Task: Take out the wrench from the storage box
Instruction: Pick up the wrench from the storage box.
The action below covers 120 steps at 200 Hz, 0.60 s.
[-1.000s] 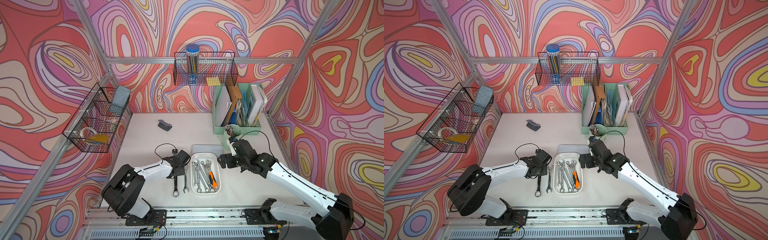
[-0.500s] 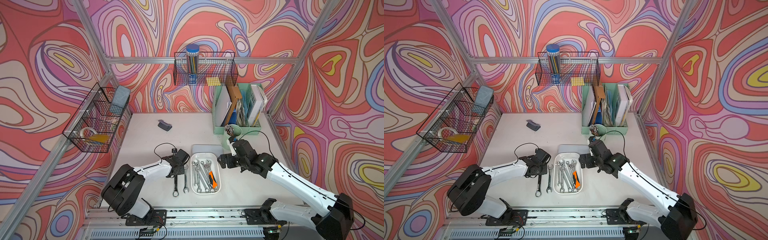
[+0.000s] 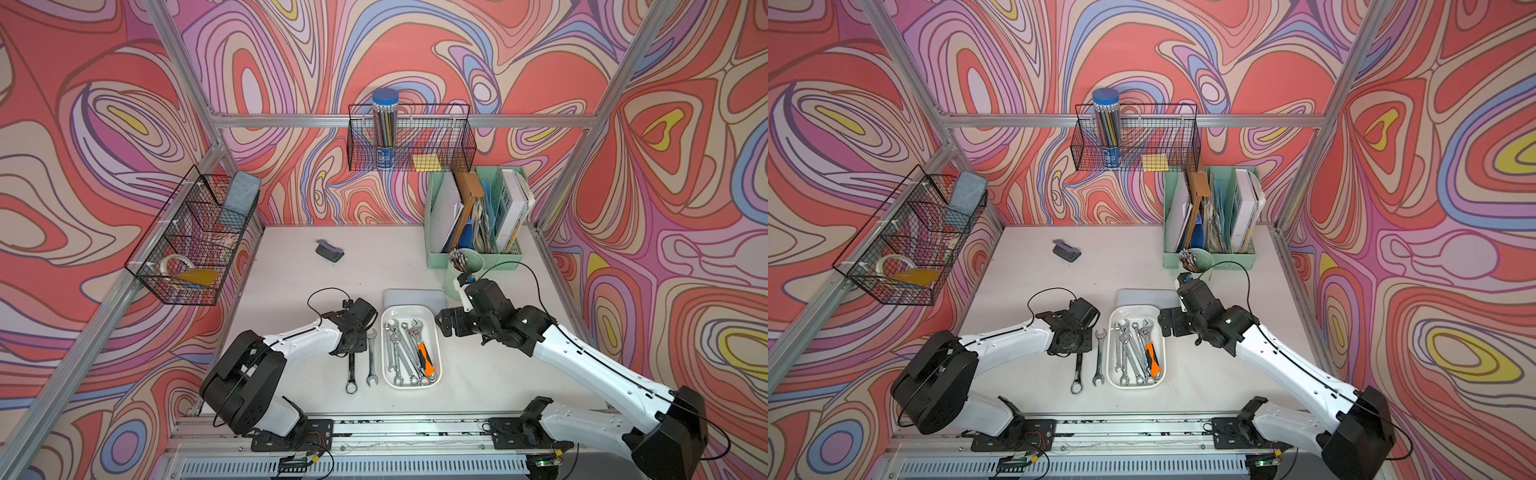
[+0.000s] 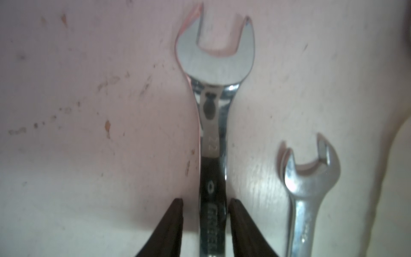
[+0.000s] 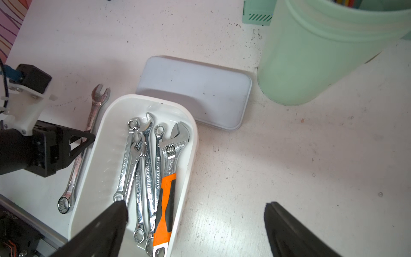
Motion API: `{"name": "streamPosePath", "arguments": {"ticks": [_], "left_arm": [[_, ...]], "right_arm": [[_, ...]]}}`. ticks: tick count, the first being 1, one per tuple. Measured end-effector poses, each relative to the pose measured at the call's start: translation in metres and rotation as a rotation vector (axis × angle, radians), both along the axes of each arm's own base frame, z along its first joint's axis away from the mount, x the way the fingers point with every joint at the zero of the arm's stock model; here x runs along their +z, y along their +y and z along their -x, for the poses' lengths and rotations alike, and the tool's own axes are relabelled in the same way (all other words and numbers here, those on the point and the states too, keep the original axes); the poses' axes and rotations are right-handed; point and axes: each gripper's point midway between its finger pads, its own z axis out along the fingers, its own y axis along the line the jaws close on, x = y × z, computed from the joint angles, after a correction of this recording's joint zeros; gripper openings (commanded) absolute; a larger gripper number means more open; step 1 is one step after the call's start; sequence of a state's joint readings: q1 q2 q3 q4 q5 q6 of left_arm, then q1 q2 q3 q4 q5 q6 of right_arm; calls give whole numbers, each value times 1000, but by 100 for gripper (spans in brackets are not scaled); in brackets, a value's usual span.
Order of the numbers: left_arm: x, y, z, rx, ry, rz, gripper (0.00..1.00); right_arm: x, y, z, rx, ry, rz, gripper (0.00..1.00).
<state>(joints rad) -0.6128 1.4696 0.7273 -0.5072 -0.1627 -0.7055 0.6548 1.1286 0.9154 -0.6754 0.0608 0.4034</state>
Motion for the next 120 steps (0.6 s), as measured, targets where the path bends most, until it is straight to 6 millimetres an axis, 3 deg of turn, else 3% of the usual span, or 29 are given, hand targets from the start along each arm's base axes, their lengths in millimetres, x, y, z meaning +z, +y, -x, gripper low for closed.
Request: {"name": "streamPosePath", "arguments": {"ticks": [29, 52, 71, 95, 120], "left_arm": [[35, -7, 5, -20, -18, 38, 51], [83, -40, 3, -82, -115, 119, 53], [108, -72, 9, -148, -158, 168, 53], [116, -109, 23, -225, -153, 188, 54], [102, -146, 34, -284, -110, 192, 53]], "right_arm": [[2, -3, 1, -2, -2, 9, 98], [3, -6, 1, -7, -7, 12, 98], [4, -8, 1, -10, -9, 13, 98], [5, -11, 1, -13, -13, 15, 98], [11, -16, -1, -28, -28, 5, 98]]}}
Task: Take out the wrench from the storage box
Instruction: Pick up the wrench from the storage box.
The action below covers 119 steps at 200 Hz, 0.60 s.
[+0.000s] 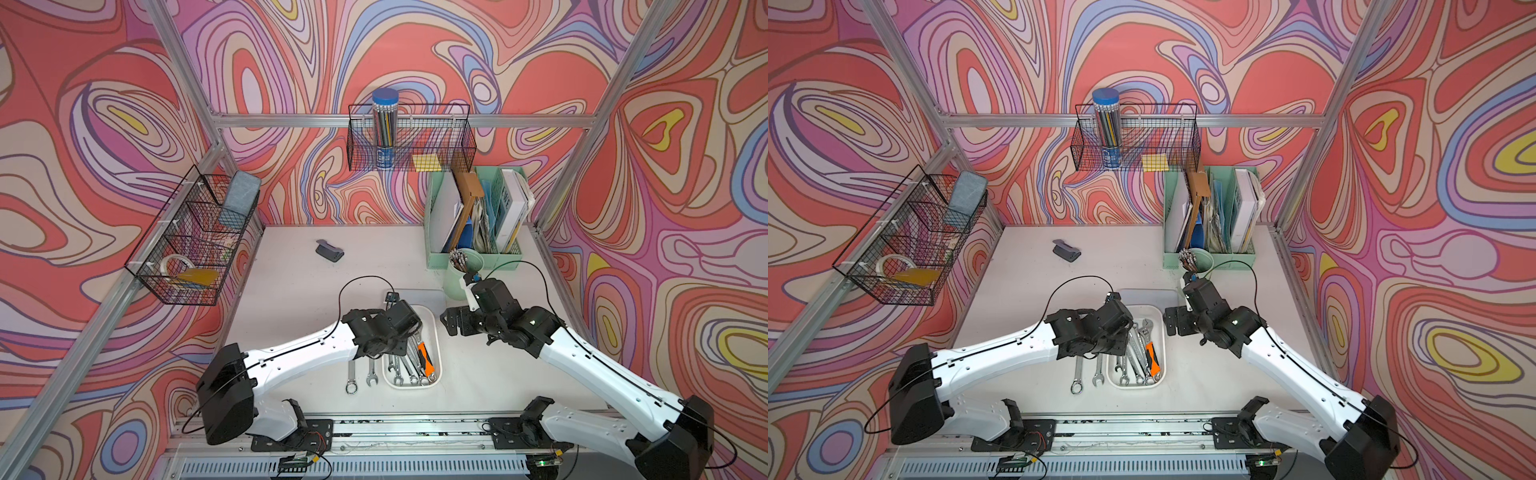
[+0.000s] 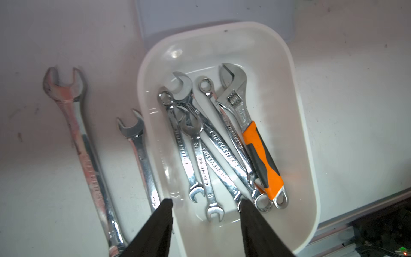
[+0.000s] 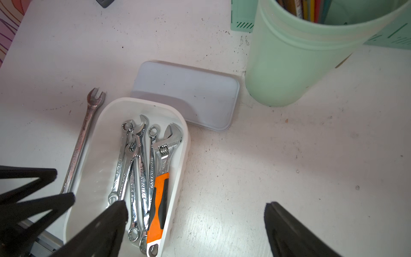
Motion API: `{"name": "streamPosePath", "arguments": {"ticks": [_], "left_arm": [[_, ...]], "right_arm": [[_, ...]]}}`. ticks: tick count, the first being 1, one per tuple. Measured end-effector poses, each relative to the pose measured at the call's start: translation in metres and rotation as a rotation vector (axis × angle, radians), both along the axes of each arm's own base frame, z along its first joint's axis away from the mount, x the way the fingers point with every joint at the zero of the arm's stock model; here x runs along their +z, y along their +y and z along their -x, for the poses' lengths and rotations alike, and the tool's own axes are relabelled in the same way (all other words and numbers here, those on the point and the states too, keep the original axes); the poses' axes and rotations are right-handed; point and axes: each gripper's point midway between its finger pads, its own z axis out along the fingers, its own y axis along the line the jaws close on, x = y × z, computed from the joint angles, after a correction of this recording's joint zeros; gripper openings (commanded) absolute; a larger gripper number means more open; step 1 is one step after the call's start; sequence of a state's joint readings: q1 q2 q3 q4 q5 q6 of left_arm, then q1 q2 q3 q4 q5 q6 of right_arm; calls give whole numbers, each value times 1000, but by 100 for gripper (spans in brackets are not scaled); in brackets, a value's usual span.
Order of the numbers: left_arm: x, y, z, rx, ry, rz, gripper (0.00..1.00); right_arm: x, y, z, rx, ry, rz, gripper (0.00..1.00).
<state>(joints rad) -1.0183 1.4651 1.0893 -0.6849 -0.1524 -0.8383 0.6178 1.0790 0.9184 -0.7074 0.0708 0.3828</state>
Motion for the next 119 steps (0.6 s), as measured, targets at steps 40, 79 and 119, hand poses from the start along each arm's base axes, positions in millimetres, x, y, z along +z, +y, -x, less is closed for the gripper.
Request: {"name": "streamPosePath", "arguments": {"ticks": [40, 79, 119], "left_arm": [[-44, -28, 4, -21, 80, -34, 50], [-73, -40, 1, -20, 121, -63, 44], [-80, -37, -9, 15, 97, -122, 39]], "right_arm": [[7, -8, -3, -25, -18, -16, 98], [5, -11, -4, -36, -13, -19, 98], [1, -14, -3, -39, -6, -19, 98]]}}
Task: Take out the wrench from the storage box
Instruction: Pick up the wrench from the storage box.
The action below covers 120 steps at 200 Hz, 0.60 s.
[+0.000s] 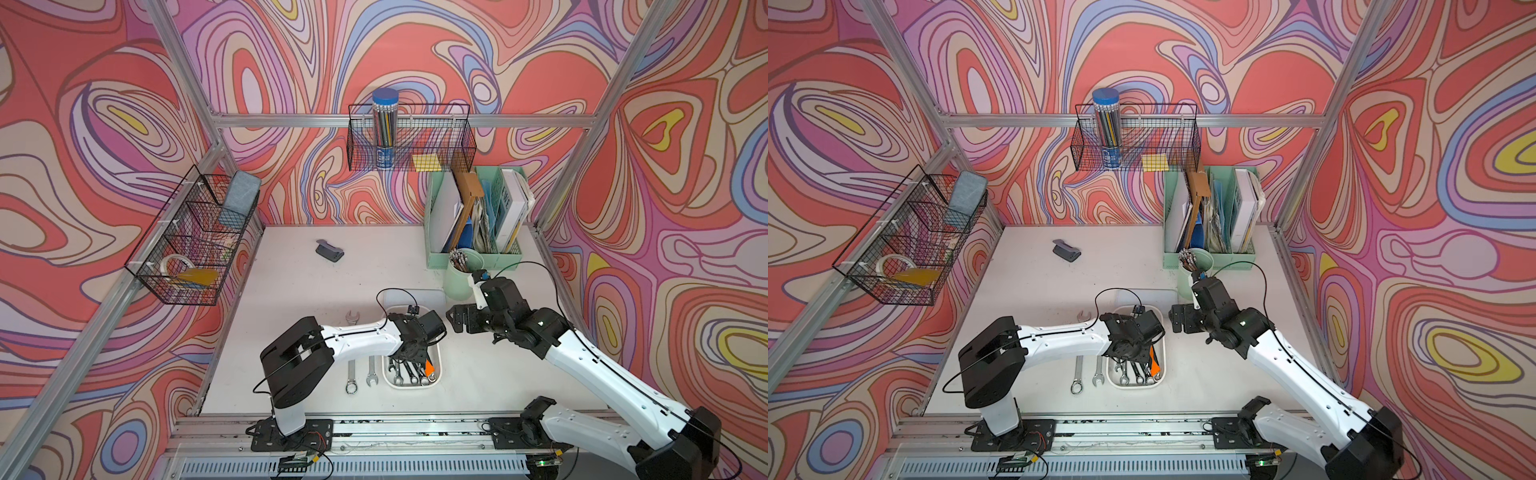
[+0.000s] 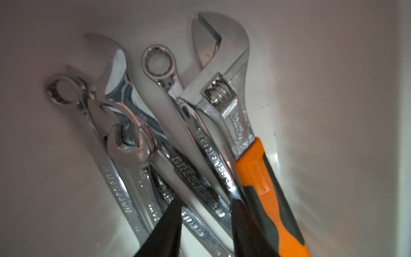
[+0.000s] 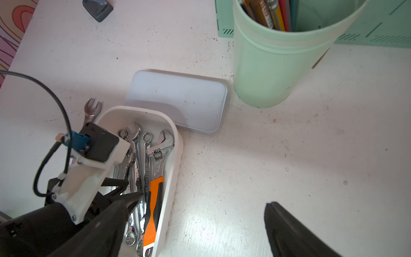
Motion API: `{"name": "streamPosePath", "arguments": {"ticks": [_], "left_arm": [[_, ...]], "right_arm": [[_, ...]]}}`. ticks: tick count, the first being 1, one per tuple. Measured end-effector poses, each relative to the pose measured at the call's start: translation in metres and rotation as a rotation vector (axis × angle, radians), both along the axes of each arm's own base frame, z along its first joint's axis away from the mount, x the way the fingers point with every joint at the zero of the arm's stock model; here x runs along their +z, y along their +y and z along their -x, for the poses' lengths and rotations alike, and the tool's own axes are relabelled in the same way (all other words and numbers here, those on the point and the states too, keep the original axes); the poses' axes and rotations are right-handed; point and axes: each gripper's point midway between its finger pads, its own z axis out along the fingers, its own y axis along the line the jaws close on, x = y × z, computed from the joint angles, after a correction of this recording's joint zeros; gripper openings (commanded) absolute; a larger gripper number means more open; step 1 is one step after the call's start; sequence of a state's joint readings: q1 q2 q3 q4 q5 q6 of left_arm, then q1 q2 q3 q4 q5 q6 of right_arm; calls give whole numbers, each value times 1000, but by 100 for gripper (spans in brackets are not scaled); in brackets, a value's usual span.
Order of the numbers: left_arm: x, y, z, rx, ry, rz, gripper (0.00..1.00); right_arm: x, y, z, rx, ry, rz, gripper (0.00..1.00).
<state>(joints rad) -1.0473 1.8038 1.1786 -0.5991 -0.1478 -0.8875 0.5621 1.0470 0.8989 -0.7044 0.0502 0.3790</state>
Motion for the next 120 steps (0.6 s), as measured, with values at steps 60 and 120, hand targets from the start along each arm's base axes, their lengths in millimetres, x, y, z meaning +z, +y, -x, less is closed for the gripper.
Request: {"name": "streamPosePath", "arguments": {"ticks": [60, 120], "left_arm": [[-8, 21, 2, 20, -1, -85, 37], [-15, 29, 3, 31, 21, -106, 39]], "right_arm": [[-3, 1, 1, 7, 12, -11, 98], [-4, 1, 1, 9, 15, -20, 98]]}}
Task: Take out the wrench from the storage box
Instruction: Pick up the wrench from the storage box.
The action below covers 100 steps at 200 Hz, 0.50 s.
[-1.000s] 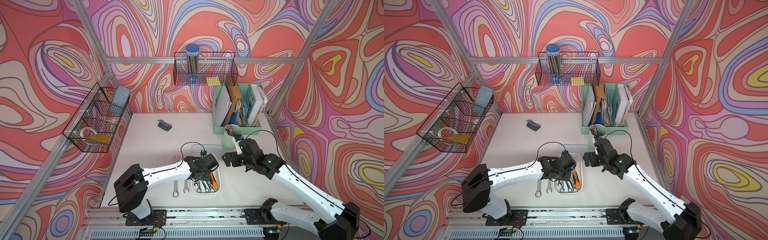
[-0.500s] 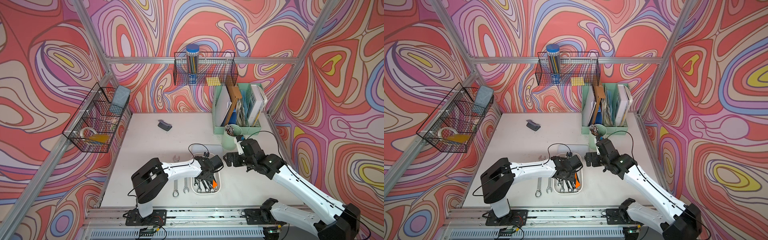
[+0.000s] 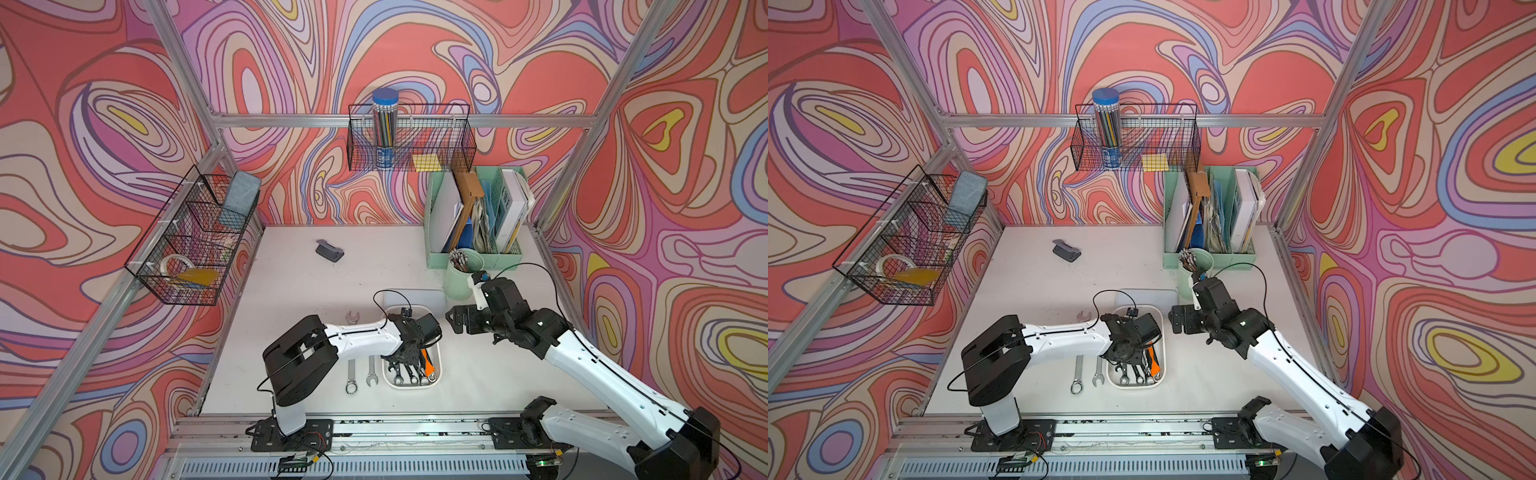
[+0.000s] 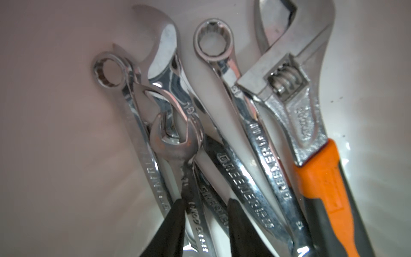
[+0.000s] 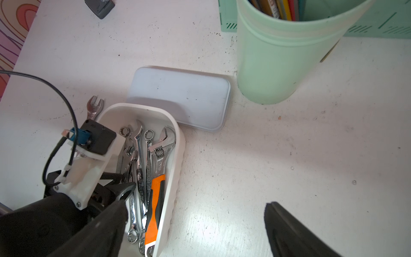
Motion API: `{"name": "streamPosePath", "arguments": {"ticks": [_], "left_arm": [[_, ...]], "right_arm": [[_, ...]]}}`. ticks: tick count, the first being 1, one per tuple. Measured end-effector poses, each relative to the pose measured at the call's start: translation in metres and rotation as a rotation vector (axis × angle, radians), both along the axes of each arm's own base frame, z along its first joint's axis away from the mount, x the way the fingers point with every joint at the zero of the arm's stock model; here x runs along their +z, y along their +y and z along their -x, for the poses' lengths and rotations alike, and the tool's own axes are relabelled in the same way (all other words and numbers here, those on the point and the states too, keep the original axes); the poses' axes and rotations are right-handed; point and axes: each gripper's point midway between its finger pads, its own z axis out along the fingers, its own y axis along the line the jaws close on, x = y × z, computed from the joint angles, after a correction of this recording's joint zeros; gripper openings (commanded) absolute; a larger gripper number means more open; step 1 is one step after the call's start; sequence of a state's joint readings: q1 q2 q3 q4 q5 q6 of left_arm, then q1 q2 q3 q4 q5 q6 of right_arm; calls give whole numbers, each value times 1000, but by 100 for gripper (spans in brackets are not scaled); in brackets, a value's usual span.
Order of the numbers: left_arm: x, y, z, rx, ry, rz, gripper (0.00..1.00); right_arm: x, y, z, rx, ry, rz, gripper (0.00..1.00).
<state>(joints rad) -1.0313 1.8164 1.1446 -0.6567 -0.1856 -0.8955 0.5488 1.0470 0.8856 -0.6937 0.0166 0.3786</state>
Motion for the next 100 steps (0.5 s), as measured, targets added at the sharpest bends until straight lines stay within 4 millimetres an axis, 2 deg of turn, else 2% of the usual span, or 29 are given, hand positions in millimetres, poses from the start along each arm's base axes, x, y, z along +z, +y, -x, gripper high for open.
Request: {"name": "streamPosePath", "arguments": {"ticks": [26, 100], "left_arm": [[-3, 0, 1, 9, 24, 16, 40], [-7, -4, 6, 10, 63, 64, 16]], "right_arm": [[0, 0, -1, 1, 0, -6, 98], [-5, -1, -1, -2, 7, -9, 98]]}}
